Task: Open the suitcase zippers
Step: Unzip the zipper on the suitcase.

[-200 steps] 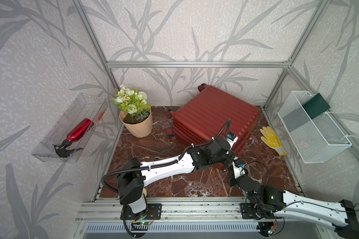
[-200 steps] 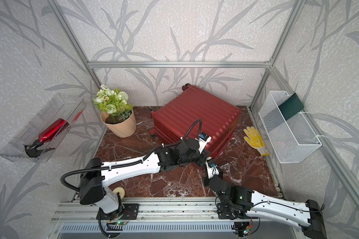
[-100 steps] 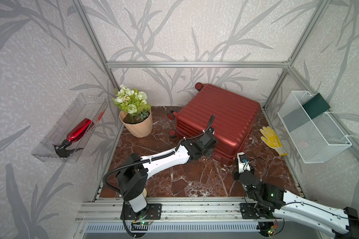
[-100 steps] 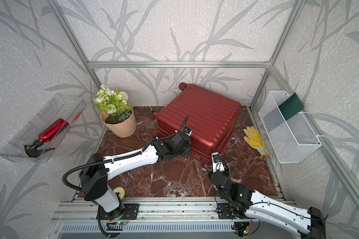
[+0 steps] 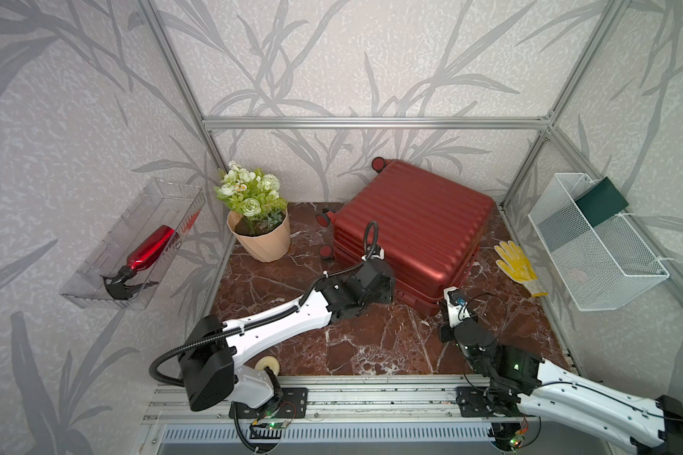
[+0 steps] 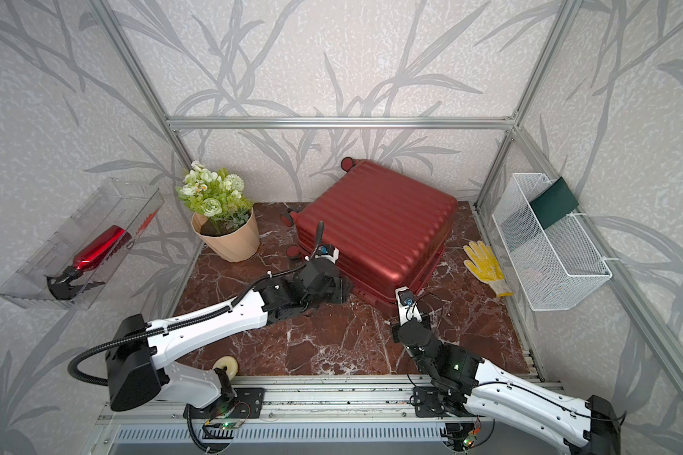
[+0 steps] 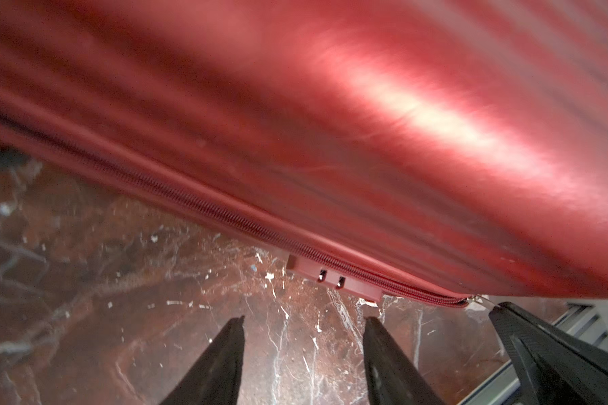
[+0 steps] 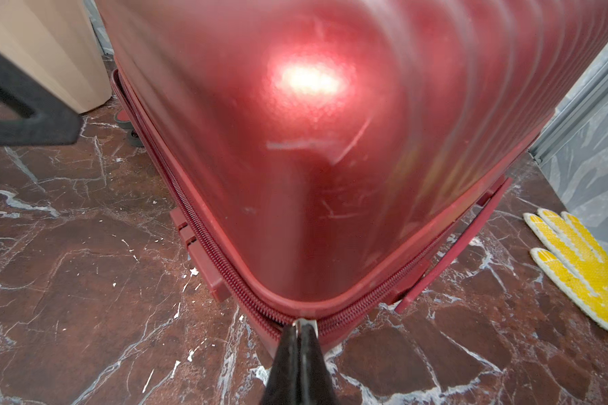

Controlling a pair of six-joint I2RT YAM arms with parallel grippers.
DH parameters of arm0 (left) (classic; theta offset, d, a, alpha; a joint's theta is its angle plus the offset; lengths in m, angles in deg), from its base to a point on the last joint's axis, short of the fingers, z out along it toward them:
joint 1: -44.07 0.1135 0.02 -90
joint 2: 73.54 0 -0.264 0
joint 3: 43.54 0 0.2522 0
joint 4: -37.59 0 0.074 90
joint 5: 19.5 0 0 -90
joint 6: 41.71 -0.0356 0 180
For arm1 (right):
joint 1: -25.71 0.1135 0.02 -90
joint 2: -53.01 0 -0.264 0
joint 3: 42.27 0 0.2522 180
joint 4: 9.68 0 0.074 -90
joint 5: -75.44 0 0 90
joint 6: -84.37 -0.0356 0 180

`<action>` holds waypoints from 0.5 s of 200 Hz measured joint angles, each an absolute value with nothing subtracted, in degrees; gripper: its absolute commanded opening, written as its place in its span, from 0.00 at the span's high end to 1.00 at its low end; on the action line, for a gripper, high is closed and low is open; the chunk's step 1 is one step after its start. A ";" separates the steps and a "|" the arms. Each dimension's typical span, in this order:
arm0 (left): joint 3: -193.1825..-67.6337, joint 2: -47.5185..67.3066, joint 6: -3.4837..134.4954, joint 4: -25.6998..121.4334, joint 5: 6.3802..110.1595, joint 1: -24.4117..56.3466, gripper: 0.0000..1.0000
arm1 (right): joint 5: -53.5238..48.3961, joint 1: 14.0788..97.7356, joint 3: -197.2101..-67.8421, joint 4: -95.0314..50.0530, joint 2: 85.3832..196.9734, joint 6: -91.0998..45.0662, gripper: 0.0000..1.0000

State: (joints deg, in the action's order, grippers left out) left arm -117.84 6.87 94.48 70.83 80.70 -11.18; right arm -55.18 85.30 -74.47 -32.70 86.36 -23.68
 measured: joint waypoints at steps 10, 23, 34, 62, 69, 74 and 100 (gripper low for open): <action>-115.45 6.25 99.59 70.05 80.19 -11.20 0.41 | -55.16 85.28 -74.87 -32.72 86.97 -24.27 1.00; -113.57 6.60 106.04 69.39 79.54 -11.20 0.39 | -54.75 85.28 -75.15 -32.43 87.52 -25.07 1.00; -113.40 7.52 110.59 69.41 79.30 -11.20 0.38 | -54.20 85.28 -75.17 -31.91 87.76 -25.82 1.00; -116.11 11.78 118.94 69.37 78.95 -11.16 0.37 | -52.65 85.28 -75.17 -30.84 88.21 -27.81 1.00; -116.87 12.92 120.45 68.91 78.86 -10.89 0.37 | -52.32 85.28 -75.17 -30.53 88.39 -28.20 1.00; -117.29 13.60 121.47 68.56 78.75 -10.85 0.37 | -52.04 85.28 -75.17 -30.34 88.54 -28.37 1.00; -117.97 16.53 125.12 65.61 76.98 -9.97 0.38 | -50.94 85.28 -75.17 -29.66 88.87 -29.23 1.00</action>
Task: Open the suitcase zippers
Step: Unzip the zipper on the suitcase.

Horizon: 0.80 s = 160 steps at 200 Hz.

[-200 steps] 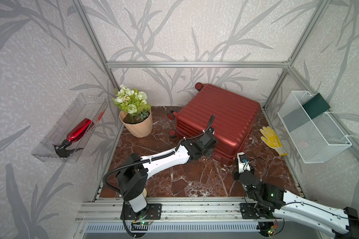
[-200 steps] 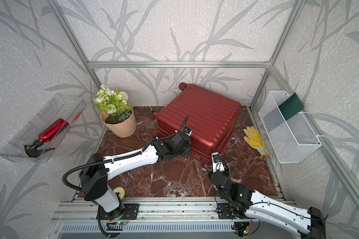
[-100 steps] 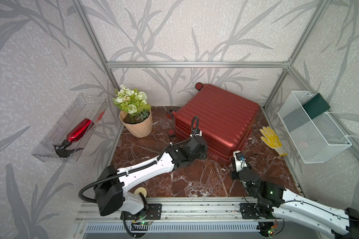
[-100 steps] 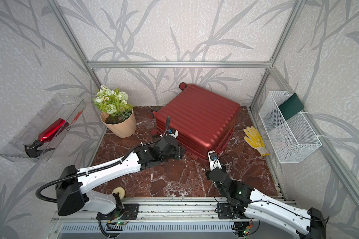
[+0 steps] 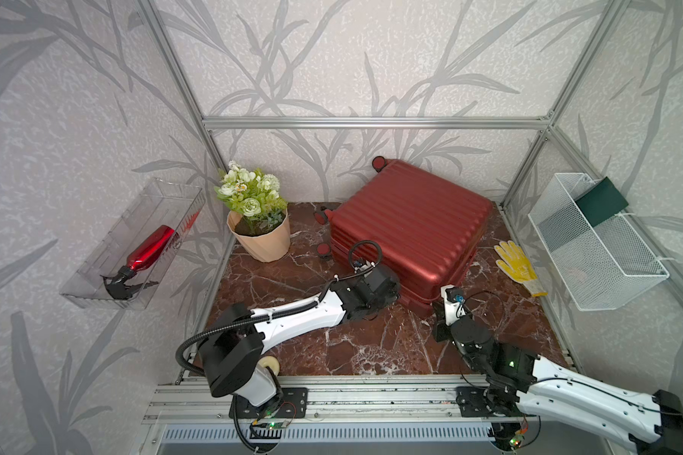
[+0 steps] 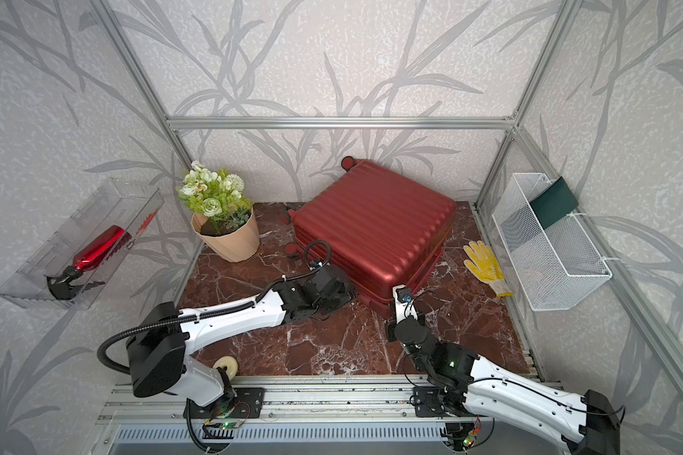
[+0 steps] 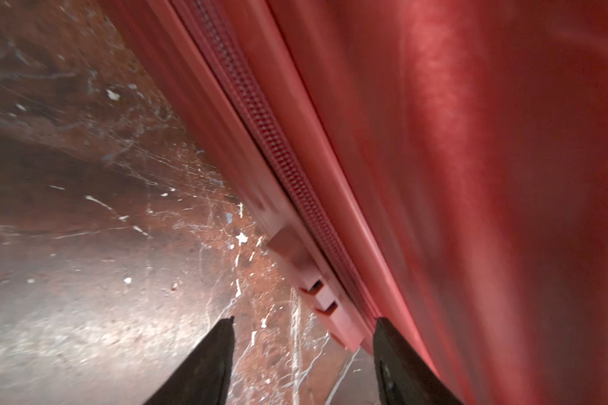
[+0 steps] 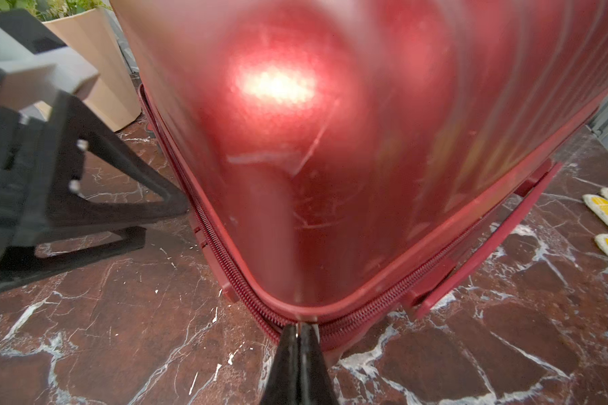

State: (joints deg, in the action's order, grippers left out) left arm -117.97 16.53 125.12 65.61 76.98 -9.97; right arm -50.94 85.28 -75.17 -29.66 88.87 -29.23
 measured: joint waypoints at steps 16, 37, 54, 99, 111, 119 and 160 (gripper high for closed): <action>-118.12 17.90 126.65 64.26 75.71 -9.52 0.41 | -50.75 85.28 -75.17 -29.66 88.89 -29.60 1.00; -118.58 18.45 128.10 63.82 74.38 -9.19 0.45 | -50.70 85.25 -75.46 -29.77 89.20 -29.82 1.00; -119.08 19.11 128.88 63.32 73.57 -8.75 0.50 | -50.75 85.23 -75.85 -30.05 89.77 -29.90 1.00; -120.22 20.55 129.58 62.18 70.86 -7.53 0.62 | -50.75 85.25 -76.22 -30.18 90.66 -30.80 1.00; -120.22 21.25 130.00 62.14 70.12 -7.29 0.72 | -50.48 85.34 -76.53 -30.29 91.06 -30.93 1.00; -120.61 21.36 130.09 62.11 69.53 -7.13 0.79 | -50.53 85.36 -76.68 -30.34 91.34 -30.95 1.00; -120.63 20.64 130.76 61.59 67.06 -6.00 1.00 | -50.03 85.63 -76.88 -31.49 90.31 -31.11 1.00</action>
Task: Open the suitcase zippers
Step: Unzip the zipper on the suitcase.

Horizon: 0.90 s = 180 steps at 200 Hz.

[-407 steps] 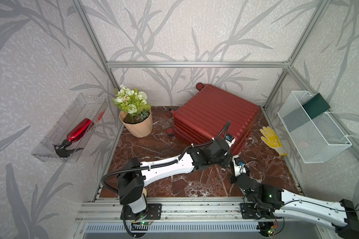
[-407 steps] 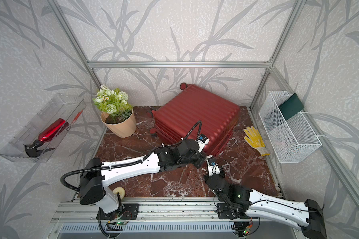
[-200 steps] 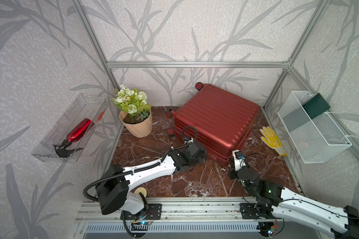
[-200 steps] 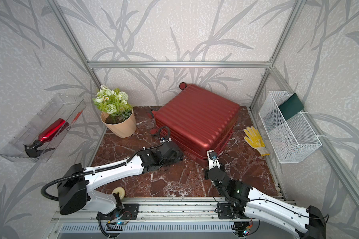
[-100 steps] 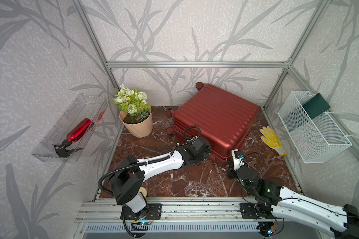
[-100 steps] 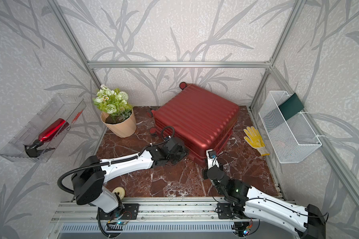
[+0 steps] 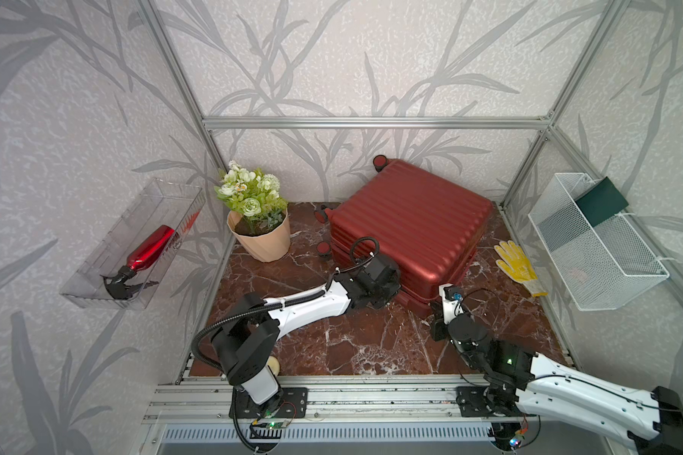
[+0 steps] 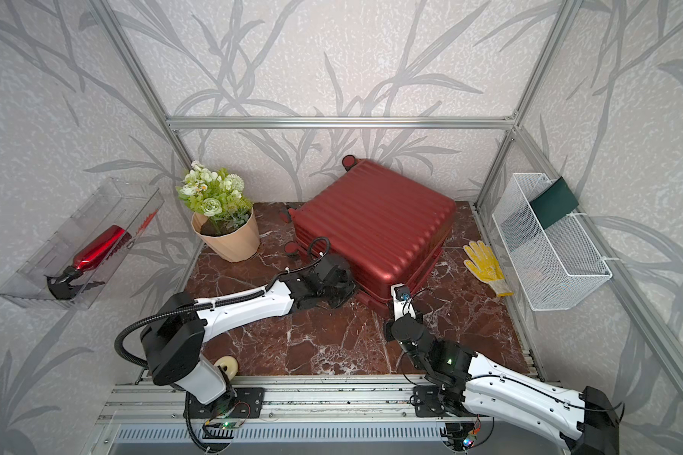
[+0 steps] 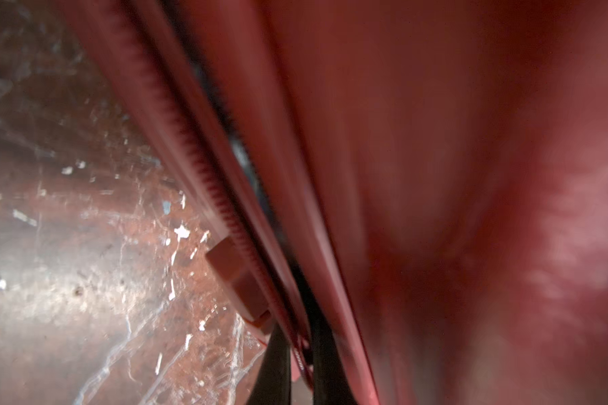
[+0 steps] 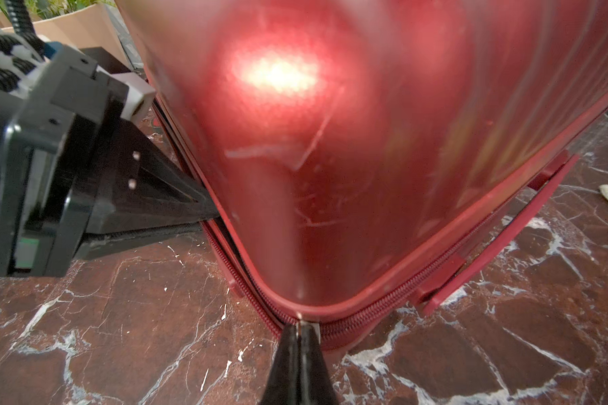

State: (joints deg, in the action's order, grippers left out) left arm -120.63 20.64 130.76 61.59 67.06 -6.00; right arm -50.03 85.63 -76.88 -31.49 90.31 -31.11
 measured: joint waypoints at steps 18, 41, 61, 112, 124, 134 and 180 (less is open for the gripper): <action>-120.44 20.37 130.57 61.65 65.99 -5.45 1.00 | -50.03 85.74 -76.88 -32.22 89.55 -30.91 1.00; -119.80 19.67 129.69 62.07 63.89 -4.53 1.00 | -50.22 85.74 -76.99 -32.83 89.15 -30.41 1.00; -118.45 18.32 128.25 62.31 62.20 -2.81 1.00 | -48.98 84.66 -77.20 -33.51 88.45 -29.77 1.00; -114.80 14.41 122.48 64.76 56.32 2.83 1.00 | -39.36 79.03 -77.20 -33.88 87.06 -27.83 1.00; -114.82 14.06 120.86 66.14 54.95 4.08 1.00 | -37.33 77.56 -77.20 -33.64 87.14 -27.19 1.00; -115.08 13.93 119.48 67.45 53.77 5.00 1.00 | -35.82 76.27 -77.20 -33.31 87.32 -26.52 1.00; -118.75 14.10 111.05 77.48 50.86 10.16 1.00 | -31.80 69.82 -77.20 -27.80 91.89 -22.30 1.00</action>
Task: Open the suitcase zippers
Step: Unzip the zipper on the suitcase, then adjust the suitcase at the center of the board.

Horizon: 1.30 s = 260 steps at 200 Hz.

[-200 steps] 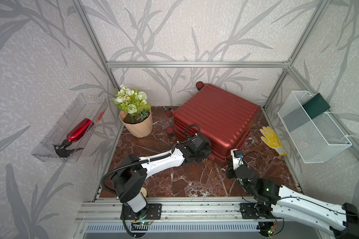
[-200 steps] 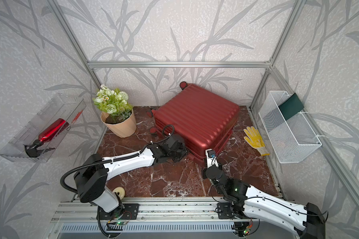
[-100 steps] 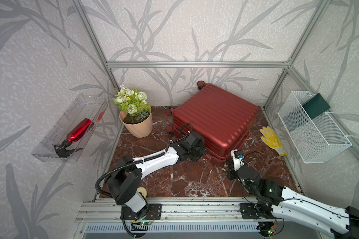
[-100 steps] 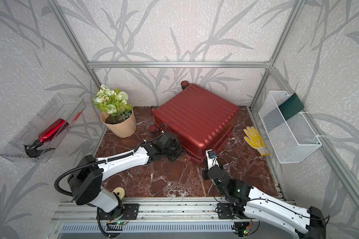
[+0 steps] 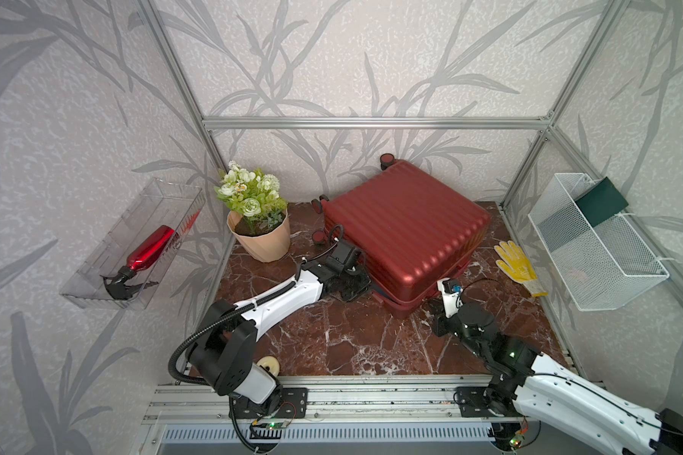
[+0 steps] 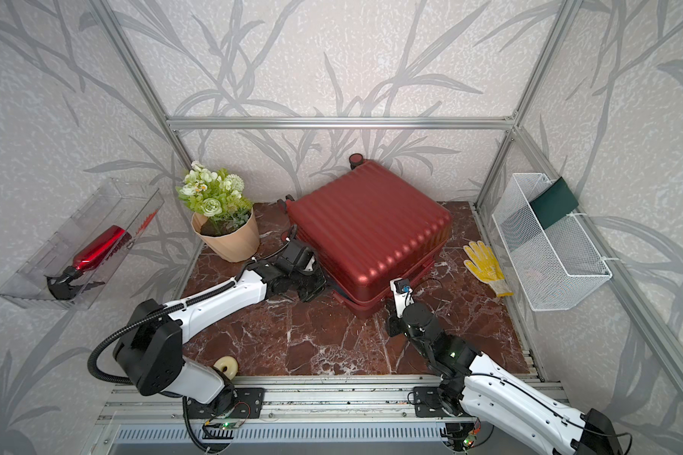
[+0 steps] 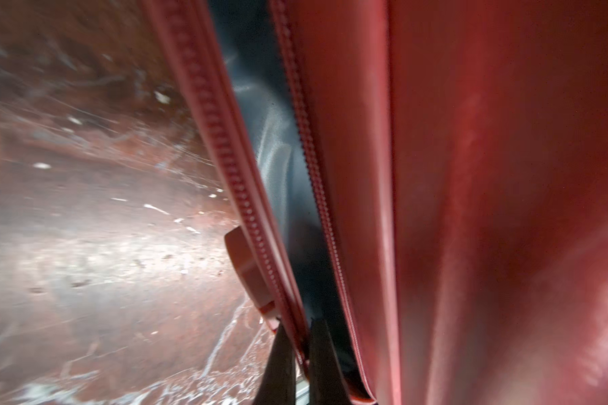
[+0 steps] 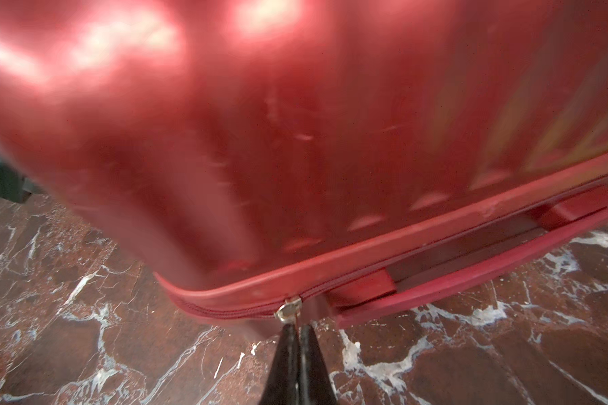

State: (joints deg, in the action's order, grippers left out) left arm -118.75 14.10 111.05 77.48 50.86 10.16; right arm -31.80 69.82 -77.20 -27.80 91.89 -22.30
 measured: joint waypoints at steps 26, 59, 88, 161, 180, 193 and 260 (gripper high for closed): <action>-120.26 13.90 106.02 82.86 50.93 13.41 1.00 | -30.73 65.12 -77.23 -23.06 95.73 -19.96 1.00; -121.86 13.55 99.92 87.93 54.20 17.22 1.00 | -32.52 56.82 -78.71 -16.72 102.71 -17.07 1.00; -122.45 13.55 96.05 89.76 56.72 19.47 1.00 | -33.61 48.36 -79.85 -11.32 107.73 -16.62 1.00; -127.78 17.16 92.47 92.95 60.32 22.00 1.00 | -28.37 44.62 -80.35 -9.94 107.99 -18.08 1.00; -131.63 19.83 91.03 97.08 64.26 22.85 1.00 | -29.04 48.73 -78.62 -15.25 101.77 -18.25 1.00; -134.38 21.95 89.54 99.10 66.51 23.73 0.93 | -30.75 52.82 -78.30 -20.04 97.48 -18.32 1.00; -139.02 18.87 88.23 103.36 80.98 24.97 0.47 | -44.78 76.60 -77.07 -31.08 88.13 -24.46 1.00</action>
